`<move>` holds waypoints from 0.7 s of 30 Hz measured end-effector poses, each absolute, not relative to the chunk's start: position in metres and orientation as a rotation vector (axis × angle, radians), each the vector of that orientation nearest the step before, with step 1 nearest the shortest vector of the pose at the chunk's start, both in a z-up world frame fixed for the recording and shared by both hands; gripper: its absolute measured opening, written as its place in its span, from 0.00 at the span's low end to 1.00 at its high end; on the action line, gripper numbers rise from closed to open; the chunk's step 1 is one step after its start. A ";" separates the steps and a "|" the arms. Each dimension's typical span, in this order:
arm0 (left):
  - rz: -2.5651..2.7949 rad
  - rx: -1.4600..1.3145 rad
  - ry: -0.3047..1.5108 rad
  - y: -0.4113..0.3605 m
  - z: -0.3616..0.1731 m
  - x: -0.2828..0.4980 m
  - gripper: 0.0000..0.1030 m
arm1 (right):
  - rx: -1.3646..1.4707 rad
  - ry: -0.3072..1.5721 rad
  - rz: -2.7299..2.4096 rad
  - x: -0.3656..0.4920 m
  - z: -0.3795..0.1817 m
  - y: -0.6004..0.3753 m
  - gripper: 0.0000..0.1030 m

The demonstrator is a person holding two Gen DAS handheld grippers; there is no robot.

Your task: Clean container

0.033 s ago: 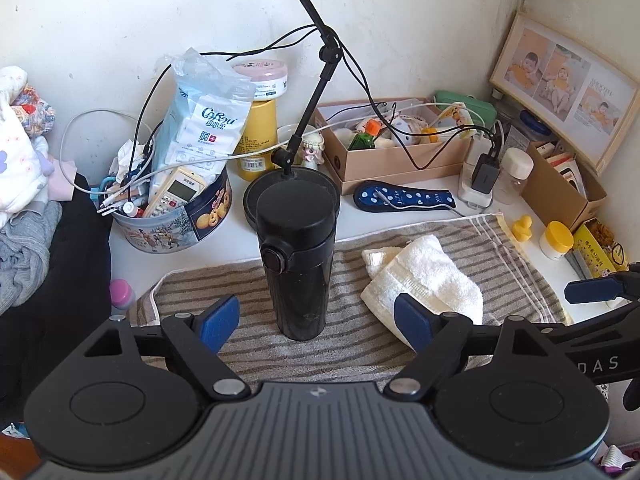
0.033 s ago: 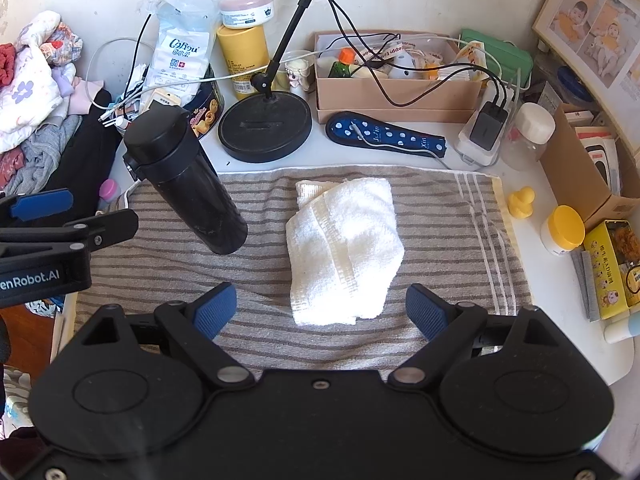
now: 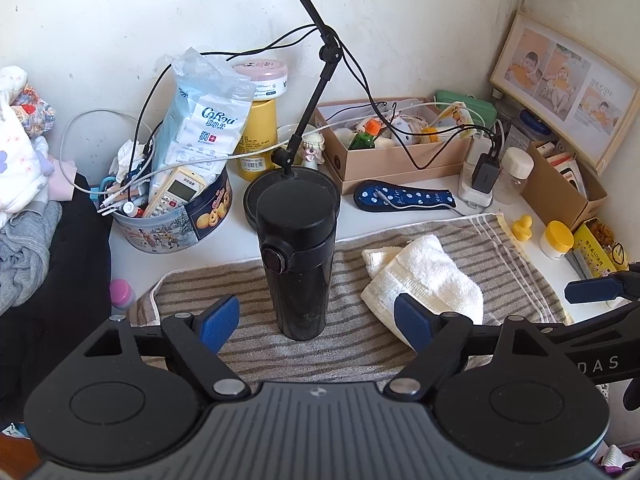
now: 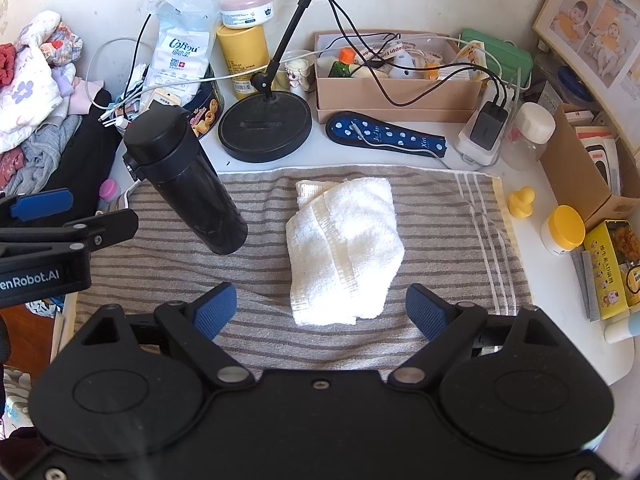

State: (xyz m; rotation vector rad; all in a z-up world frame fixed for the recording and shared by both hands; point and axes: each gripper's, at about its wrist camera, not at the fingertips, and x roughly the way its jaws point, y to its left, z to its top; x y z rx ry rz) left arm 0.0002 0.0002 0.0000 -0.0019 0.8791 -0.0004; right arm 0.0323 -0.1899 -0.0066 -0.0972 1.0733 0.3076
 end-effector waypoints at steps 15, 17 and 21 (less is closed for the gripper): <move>-0.015 -0.027 0.879 0.003 0.000 0.003 0.82 | -0.094 1.076 0.318 0.035 -0.010 -0.190 0.89; -0.015 -0.025 0.878 0.002 0.000 0.003 0.82 | -0.095 1.076 0.319 0.034 -0.011 -0.190 0.89; -0.017 -0.023 0.876 0.002 0.000 0.003 0.82 | -0.097 1.080 0.317 0.035 -0.010 -0.189 0.89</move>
